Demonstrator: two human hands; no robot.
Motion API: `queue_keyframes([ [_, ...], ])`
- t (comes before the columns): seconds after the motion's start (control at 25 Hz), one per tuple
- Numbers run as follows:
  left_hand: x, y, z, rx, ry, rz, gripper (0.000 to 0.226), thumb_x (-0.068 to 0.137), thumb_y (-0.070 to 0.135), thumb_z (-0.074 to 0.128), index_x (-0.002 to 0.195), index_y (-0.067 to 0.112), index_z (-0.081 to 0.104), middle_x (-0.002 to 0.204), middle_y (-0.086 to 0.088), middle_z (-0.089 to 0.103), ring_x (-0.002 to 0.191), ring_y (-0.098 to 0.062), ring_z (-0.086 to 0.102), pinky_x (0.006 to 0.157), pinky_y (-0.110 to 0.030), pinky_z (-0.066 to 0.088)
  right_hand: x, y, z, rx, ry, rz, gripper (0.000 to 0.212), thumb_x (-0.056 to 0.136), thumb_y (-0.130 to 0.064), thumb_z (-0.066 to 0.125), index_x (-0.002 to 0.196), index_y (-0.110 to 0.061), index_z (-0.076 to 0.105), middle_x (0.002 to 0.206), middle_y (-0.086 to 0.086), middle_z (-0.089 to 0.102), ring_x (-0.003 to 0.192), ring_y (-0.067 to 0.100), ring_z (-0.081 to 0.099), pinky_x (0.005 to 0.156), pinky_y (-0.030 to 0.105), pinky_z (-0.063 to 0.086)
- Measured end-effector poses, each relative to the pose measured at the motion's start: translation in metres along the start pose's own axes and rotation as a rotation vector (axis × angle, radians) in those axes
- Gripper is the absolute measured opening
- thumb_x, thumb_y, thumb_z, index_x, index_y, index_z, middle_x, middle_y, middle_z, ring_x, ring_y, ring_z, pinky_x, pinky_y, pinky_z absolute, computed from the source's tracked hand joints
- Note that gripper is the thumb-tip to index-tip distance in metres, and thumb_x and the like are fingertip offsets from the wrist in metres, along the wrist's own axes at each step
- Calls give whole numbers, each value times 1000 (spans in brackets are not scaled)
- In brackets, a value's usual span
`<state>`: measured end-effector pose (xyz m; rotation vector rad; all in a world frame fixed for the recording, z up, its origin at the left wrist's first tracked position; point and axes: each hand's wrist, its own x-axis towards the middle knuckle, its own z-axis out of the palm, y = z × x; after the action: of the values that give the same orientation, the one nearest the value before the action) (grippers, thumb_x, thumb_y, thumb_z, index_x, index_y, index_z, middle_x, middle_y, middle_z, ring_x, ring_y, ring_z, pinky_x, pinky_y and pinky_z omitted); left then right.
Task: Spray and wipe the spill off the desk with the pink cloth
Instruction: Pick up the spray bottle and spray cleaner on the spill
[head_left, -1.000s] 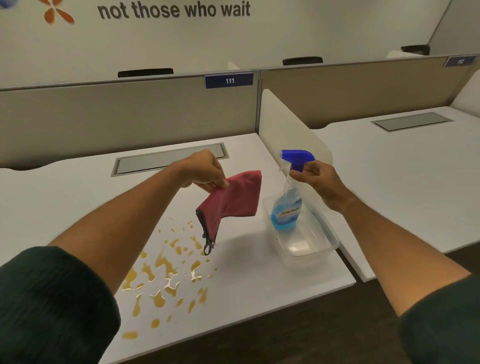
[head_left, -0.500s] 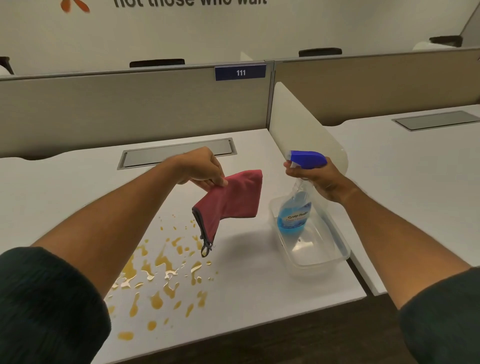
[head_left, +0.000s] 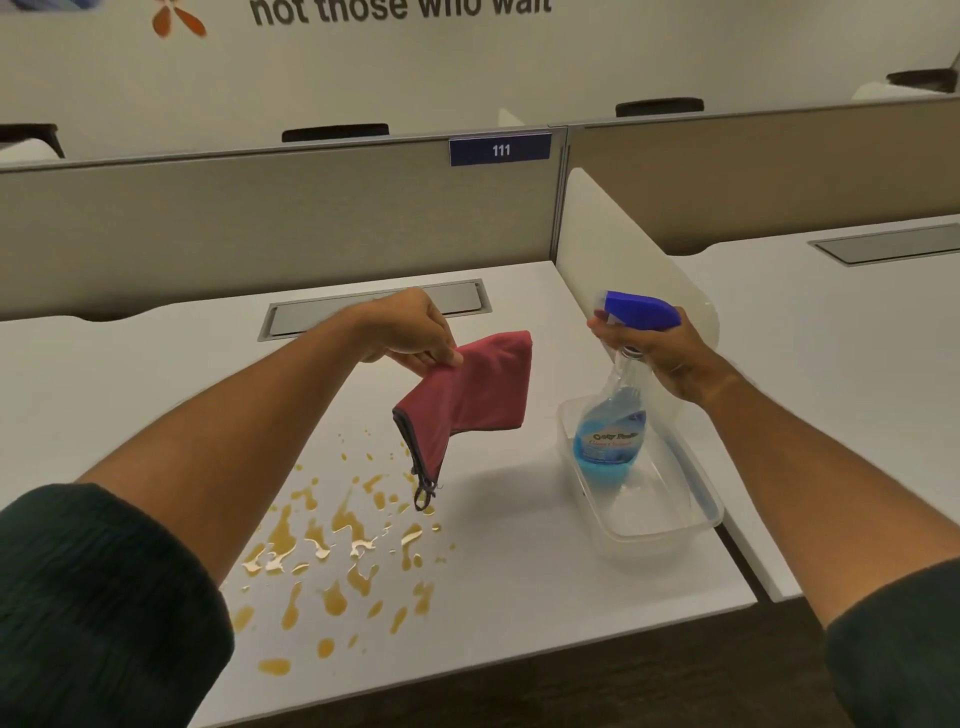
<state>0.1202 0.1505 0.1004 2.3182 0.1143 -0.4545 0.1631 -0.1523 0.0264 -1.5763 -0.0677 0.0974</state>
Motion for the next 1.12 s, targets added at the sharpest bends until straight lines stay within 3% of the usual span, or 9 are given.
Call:
queue_keyframes([
  [0.24,-19,-2,-26,-56,33,24,4,77,1,76,78,3,73,67,-6,71,55,-10,68,54,-21,56,-1,-41,-2,-14,-41,-78,58,80,-10,78,132,-6,53,117,10,70,111,27,66,86,34,58],
  [0.36,-33,-5,-43,-85,50,33,5,78,-1,76,81,1,73,69,-8,70,54,-10,67,53,-20,55,-8,-69,8,-11,-52,-122,80,66,-22,86,135,-4,50,119,13,69,111,28,67,82,32,59],
  [0.52,-52,-14,-68,-87,89,34,6,78,1,75,84,1,72,70,-8,69,53,-9,66,54,-20,56,-21,-101,39,-27,-81,-176,87,55,-31,90,131,-7,55,120,14,68,111,29,66,86,38,58],
  [0.72,-80,-35,-100,-92,130,28,5,79,2,75,83,3,72,64,-2,70,52,-7,65,52,-19,55,-44,-118,98,-17,-171,-179,33,82,-5,72,112,-13,62,101,4,71,106,28,68,84,35,58],
  [0.92,-105,-60,-128,-120,175,14,5,79,1,75,83,2,72,59,-1,69,49,-6,65,50,-18,54,-74,-106,171,-96,-254,-169,21,83,-5,71,100,-17,68,96,5,70,94,21,68,75,28,58],
  [1.12,-119,-80,-150,-156,212,-7,16,78,1,76,93,-3,71,73,-8,70,54,-9,67,53,-20,56,-103,-78,237,-176,-333,-148,18,82,-10,76,98,-10,68,90,7,70,83,15,68,70,24,56],
])
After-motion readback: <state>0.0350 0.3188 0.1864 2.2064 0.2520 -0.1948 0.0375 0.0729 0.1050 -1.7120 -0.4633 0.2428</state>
